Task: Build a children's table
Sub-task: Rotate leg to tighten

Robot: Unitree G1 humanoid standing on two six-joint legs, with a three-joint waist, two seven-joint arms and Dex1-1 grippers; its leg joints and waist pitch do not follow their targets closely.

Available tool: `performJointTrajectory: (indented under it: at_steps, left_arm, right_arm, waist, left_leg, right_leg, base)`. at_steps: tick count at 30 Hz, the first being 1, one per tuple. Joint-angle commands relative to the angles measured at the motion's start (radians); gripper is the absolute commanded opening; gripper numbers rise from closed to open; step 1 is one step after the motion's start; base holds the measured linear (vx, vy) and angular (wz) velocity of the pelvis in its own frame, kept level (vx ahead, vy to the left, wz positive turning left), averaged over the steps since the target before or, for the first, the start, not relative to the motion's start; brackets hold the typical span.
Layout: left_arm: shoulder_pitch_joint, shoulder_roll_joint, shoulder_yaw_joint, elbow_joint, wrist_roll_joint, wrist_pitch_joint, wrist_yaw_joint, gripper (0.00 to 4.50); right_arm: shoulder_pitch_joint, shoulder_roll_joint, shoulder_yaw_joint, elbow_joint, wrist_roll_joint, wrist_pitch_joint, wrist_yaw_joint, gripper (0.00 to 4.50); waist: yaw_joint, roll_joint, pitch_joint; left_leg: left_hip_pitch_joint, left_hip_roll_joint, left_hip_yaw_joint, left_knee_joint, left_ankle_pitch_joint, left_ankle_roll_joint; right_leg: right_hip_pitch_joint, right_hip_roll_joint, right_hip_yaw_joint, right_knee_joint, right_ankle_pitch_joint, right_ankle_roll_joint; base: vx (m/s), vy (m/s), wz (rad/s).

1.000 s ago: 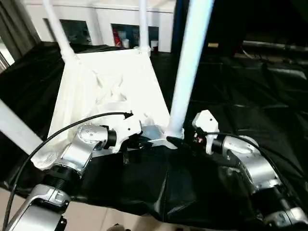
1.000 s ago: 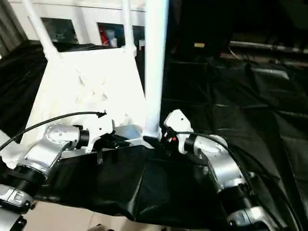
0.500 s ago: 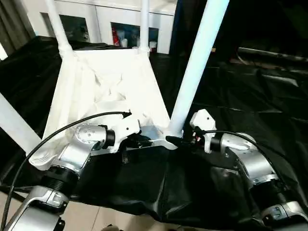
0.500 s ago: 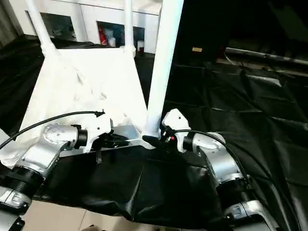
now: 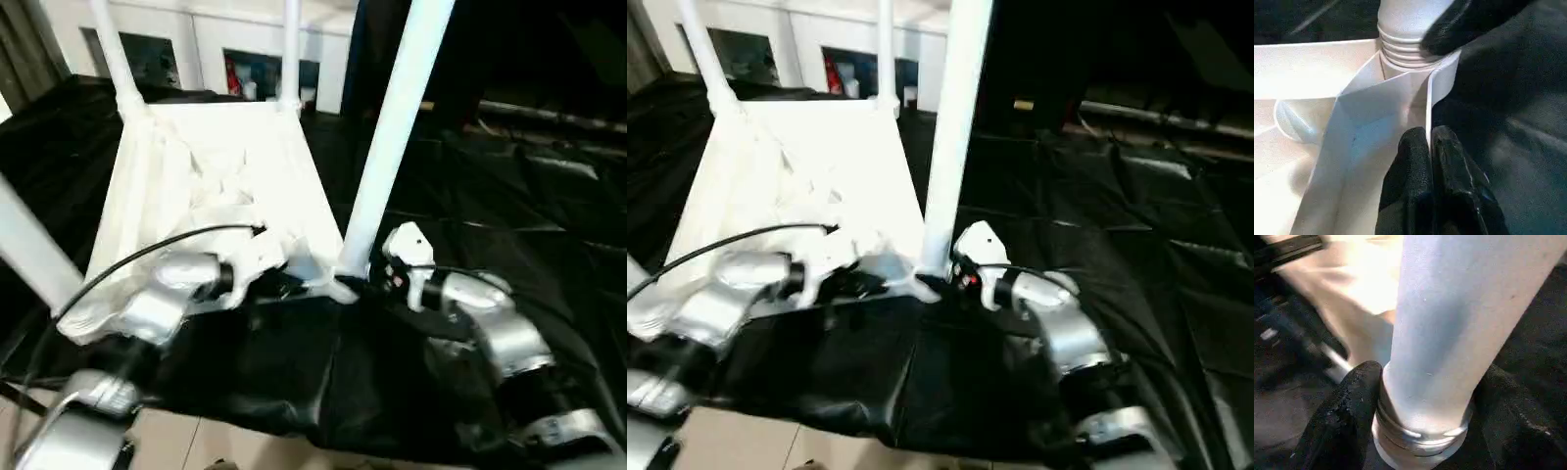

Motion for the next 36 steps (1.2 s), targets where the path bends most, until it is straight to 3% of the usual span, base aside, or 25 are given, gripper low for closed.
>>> performJointTrajectory:
  at_steps: [1,2,4,6,7,8,9,12,14,15,17,18,19,21,22,24,25,29,32,33,34,35,36]
  left_arm:
    - [-0.012,-0.085,-0.027,0.065,0.027,0.054,0.122,0.0]
    - [-0.021,-0.128,-0.032,0.074,0.028,0.06,0.153,0.0]
    - [-0.027,-0.172,-0.04,0.079,0.029,0.066,0.177,0.0]
    - [-0.024,-0.206,-0.058,0.071,0.033,0.067,0.174,0.0]
    - [-0.022,-0.213,-0.064,0.068,0.036,0.065,0.172,0.0]
    - [-0.022,-0.213,-0.064,0.068,0.036,0.065,0.172,0.0]
    - [-0.021,-0.213,-0.071,0.068,0.042,0.059,0.167,0.0]
    - [-0.013,-0.172,-0.071,0.063,0.049,0.034,0.126,0.0]
    - [-0.004,-0.133,-0.069,0.057,0.05,0.013,0.084,0.0]
    - [-0.003,-0.131,-0.069,0.056,0.05,0.012,0.081,0.0]
    - [0.01,-0.088,-0.072,0.039,0.04,-0.018,0.01,0.0]
    - [0.018,-0.056,-0.073,0.023,0.03,-0.031,-0.041,0.0]
    - [0.024,-0.036,-0.075,0.012,0.024,-0.039,-0.075,0.0]
    - [0.03,0.004,-0.071,-0.005,0.01,-0.03,-0.135,0.0]
    - [0.032,0.021,-0.071,-0.009,0.006,-0.043,-0.162,0.0]
    - [0.034,0.038,-0.074,-0.016,-0.001,-0.058,-0.196,0.0]
    - [0.042,0.07,-0.075,-0.037,-0.025,-0.076,-0.274,0.0]
    - [0.048,0.091,-0.074,-0.06,-0.059,-0.075,-0.352,0.0]
    - [0.047,0.101,-0.078,-0.062,-0.065,-0.072,-0.375,0.0]
    - [0.045,0.108,-0.08,-0.055,-0.06,-0.082,-0.381,0.0]
    - [0.04,0.112,-0.081,-0.046,-0.053,-0.093,-0.381,0.0]
    - [0.04,0.112,-0.081,-0.046,-0.053,-0.093,-0.381,0.0]
    - [0.038,0.114,-0.076,-0.042,-0.054,-0.095,-0.378,0.0]
  right_arm:
    - [0.007,0.077,-0.024,0.07,-0.011,0.059,-0.171,2.61]
    - [0.0,0.118,-0.034,0.092,-0.012,0.071,-0.239,2.61]
    - [-0.009,0.161,-0.04,0.112,-0.012,0.08,-0.299,2.61]
    - [-0.015,0.189,-0.012,0.111,-0.033,0.07,-0.304,2.61]
    - [-0.015,0.193,0.0,0.108,-0.043,0.064,-0.3,2.61]
    - [-0.015,0.193,0.0,0.108,-0.043,0.064,-0.3,2.61]
    - [-0.016,0.195,0.006,0.104,-0.047,0.051,-0.289,3.16]
    - [-0.024,0.18,-0.026,0.086,-0.004,0.021,-0.201,3.32]
    - [-0.029,0.148,-0.029,0.063,0.017,0.024,-0.127,3.68]
    - [-0.029,0.145,-0.028,0.061,0.018,0.025,-0.121,3.75]
    - [-0.018,0.083,0.002,0.012,0.031,0.042,-0.003,3.76]
    - [-0.004,0.03,0.019,-0.028,0.042,0.049,0.08,3.76]
    - [0.005,-0.004,0.029,-0.053,0.049,0.052,0.133,3.76]
    - [0.024,-0.078,0.038,-0.103,0.065,0.057,0.234,3.76]
    - [0.03,-0.105,0.037,-0.118,0.071,0.06,0.269,3.76]
    - [0.034,-0.128,0.038,-0.129,0.076,0.061,0.302,3.76]
    - [0.04,-0.174,0.039,-0.148,0.085,0.064,0.372,3.76]
    - [0.034,-0.211,0.05,-0.151,0.085,0.072,0.431,3.76]
    - [0.023,-0.22,0.062,-0.138,0.08,0.07,0.451,3.76]
    - [0.014,-0.22,0.068,-0.126,0.078,0.066,0.458,3.76]
    - [0.002,-0.214,0.071,-0.107,0.075,0.061,0.459,3.76]
    - [0.002,-0.214,0.071,-0.107,0.075,0.061,0.459,3.76]
    - [-0.004,-0.21,0.073,-0.102,0.073,0.061,0.462,3.76]
  waist:
    - [0.0,0.006,-0.04]
    - [-0.002,0.01,-0.039]
    - [-0.006,0.006,-0.033]
    - [-0.005,0.011,-0.035]
    - [-0.006,0.009,-0.037]
    - [-0.005,0.009,-0.038]
    - [-0.004,0.012,-0.038]
    - [-0.005,0.017,-0.039]
    - [-0.005,0.017,-0.041]
    - [-0.004,0.026,-0.041]
    - [-0.004,0.02,-0.042]
    - [0.001,0.023,-0.044]
    - [-0.001,0.024,-0.047]
    - [0.004,0.031,-0.049]
    - [0.007,0.037,-0.052]
    - [0.006,0.036,-0.052]
    - [0.006,0.041,-0.052]
    - [0.009,0.037,-0.051]
    - [0.017,0.04,-0.048]
    - [0.017,0.021,-0.048]
    - [0.02,0.031,-0.046]
    - [0.019,0.031,-0.046]
    - [0.019,0.024,-0.046]
  left_leg:
    - [0.005,0.058,-0.019,-0.094,-0.15,-0.008]
    - [0.007,0.056,-0.022,-0.097,-0.178,-0.021]
    - [0.007,0.056,-0.025,-0.102,-0.233,-0.028]
    - [0.009,0.055,-0.028,-0.103,-0.263,-0.023]
    - [0.006,0.056,-0.03,-0.105,-0.257,-0.021]
    - [0.004,0.056,-0.029,-0.106,-0.241,-0.016]
    - [0.004,0.056,-0.029,-0.106,-0.235,-0.014]
    - [0.001,0.057,-0.028,-0.106,-0.234,-0.003]
    - [-0.002,0.057,-0.028,-0.106,-0.215,0.007]
    - [-0.002,0.058,-0.029,-0.106,-0.208,0.008]
    - [-0.001,0.056,-0.025,-0.103,-0.187,0.022]
    - [-0.001,0.056,-0.026,-0.101,-0.163,0.036]
    - [-0.006,0.057,-0.023,-0.097,-0.124,0.057]
    - [-0.002,0.057,-0.019,-0.093,-0.067,0.08]
    - [0.0,0.06,-0.016,-0.091,-0.03,0.1]
    - [-0.002,0.06,-0.015,-0.091,-0.021,0.107]
    - [-0.001,0.062,-0.016,-0.091,-0.03,0.11]
    - [0.003,0.064,-0.014,-0.093,-0.039,0.107]
    - [0.005,0.066,-0.012,-0.095,-0.051,0.093]
    - [0.003,0.066,-0.011,-0.096,-0.051,0.094]
    - [0.002,0.066,-0.013,-0.097,-0.056,0.088]
    - [0.002,0.066,-0.013,-0.097,-0.062,0.083]
    - [0.004,0.067,-0.012,-0.097,-0.067,0.077]
  right_leg:
    - [0.036,-0.087,0.047,-0.087,-0.224,-0.227]
    - [0.035,-0.086,0.047,-0.09,-0.248,-0.217]
    - [0.033,-0.085,0.046,-0.1,-0.323,-0.19]
    - [0.03,-0.087,0.048,-0.109,-0.372,-0.162]
    - [0.032,-0.086,0.048,-0.107,-0.355,-0.161]
    - [0.034,-0.086,0.049,-0.104,-0.321,-0.164]
    - [0.034,-0.087,0.049,-0.103,-0.305,-0.168]
    - [0.038,-0.086,0.049,-0.101,-0.267,-0.181]
    - [0.042,-0.087,0.049,-0.098,-0.229,-0.195]
    - [0.043,-0.088,0.05,-0.096,-0.216,-0.201]
    - [0.045,-0.086,0.048,-0.095,-0.18,-0.216]
    - [0.055,-0.084,0.046,-0.094,-0.149,-0.218]
    - [0.056,-0.088,0.047,-0.087,-0.094,-0.233]
    - [0.057,-0.087,0.043,-0.078,-0.008,-0.259]
    - [0.056,-0.087,0.038,-0.072,0.069,-0.291]
    - [0.058,-0.087,0.037,-0.068,0.098,-0.304]
    - [0.06,-0.087,0.034,-0.068,0.099,-0.314]
    - [0.057,-0.086,0.033,-0.067,0.086,-0.324]
    - [0.056,-0.086,0.033,-0.07,0.052,-0.32]
    - [0.058,-0.087,0.032,-0.071,0.042,-0.315]
    - [0.057,-0.09,0.033,-0.071,0.015,-0.309]
    - [0.056,-0.09,0.033,-0.072,-0.001,-0.305]
    - [0.055,-0.09,0.033,-0.074,-0.015,-0.3]
  base:
    - [0.0,0.0,0.0]
    - [0.0,0.0,0.0]
    - [0.0,0.0,0.0]
    - [0.0,0.0,0.0]
    - [0.0,0.0,0.0]
    - [0.0,0.0,0.0]
    - [0.0,0.0,0.0]
    - [0.0,0.0,0.0]
    - [0.0,0.0,0.0]
    - [0.0,0.0,0.0]
    - [0.0,0.0,0.0]
    - [0.0,0.0,0.0]
    - [0.0,0.0,0.0]
    - [0.0,0.0,0.0]
    - [0.062,-0.019,0.07]
    - [0.0,0.0,0.0]
    - [0.0,0.0,0.0]
    - [0.0,0.0,0.0]
    - [0.0,0.0,0.0]
    - [0.0,0.0,0.0]
    - [0.0,0.0,0.0]
    - [0.0,0.0,0.0]
    - [0.0,0.0,0.0]
